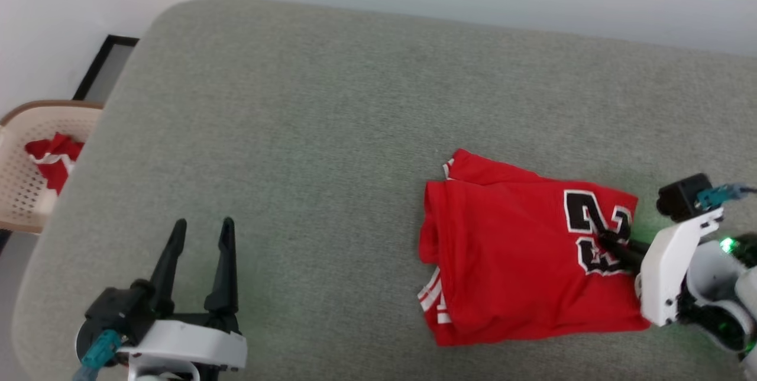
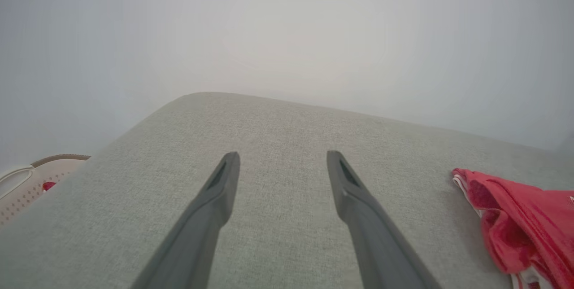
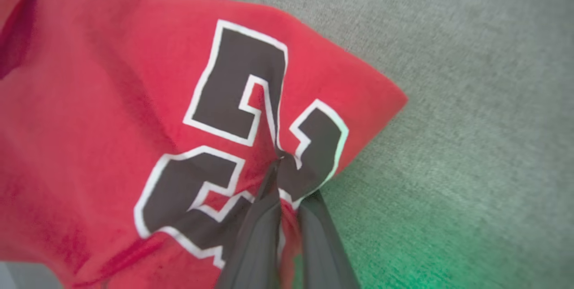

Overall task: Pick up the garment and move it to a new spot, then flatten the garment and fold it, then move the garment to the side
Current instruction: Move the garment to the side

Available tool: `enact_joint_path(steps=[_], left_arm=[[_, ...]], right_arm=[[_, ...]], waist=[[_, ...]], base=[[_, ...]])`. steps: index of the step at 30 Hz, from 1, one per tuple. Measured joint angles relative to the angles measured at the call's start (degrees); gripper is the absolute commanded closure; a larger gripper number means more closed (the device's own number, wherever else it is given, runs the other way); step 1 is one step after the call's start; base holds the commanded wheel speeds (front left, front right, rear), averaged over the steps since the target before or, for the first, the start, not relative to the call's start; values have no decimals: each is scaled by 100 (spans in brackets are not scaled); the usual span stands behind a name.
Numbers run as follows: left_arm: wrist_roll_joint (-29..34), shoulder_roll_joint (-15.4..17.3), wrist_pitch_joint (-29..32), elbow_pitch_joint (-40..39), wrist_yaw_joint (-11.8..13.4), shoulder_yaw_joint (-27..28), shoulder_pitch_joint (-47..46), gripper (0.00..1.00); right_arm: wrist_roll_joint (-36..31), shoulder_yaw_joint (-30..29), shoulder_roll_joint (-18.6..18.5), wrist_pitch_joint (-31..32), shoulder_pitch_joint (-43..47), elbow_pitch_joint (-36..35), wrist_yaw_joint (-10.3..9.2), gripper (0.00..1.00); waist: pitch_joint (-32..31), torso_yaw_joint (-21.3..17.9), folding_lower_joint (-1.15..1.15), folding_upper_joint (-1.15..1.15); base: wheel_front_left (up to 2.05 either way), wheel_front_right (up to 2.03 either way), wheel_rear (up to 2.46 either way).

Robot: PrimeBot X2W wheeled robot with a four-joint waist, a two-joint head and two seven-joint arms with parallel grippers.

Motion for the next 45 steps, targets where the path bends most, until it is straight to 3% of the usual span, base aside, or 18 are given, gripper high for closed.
enact_joint_path(steps=[7,18,25,37,40,45], left_arm=[[18,97,0,-31,0,-182,-224,0],[54,368,0,10,0,-815,-1123,0],[51,519,-1,99,0,-1266,-1768,0],[-53,705,0,331,-5,-1818,-2581,0],[-77,746,0,402,-5,-1945,-2748,0],[-94,789,0,444,-5,-2054,-2911,0]], right_arm=[[-165,-64,-566,118,-242,-260,-9,100],[-363,-99,-1571,170,-1047,-416,-9,100],[-437,125,-1920,-93,-1664,-244,-9,100],[-808,699,-2415,-1076,-2509,448,-9,100],[-1051,884,-2592,-1399,-2830,895,-9,100],[-1481,1033,-2569,-1705,-3192,1506,-9,100]], waist=[[70,-250,0,0],[410,-955,0,0],[736,-1426,0,0],[1401,-1981,0,0],[1641,-2112,0,0],[1919,-2203,0,0]], base=[[0,0,0],[0,0,0],[0,0,0],[0,0,0],[0,0,0],[0,0,0]])
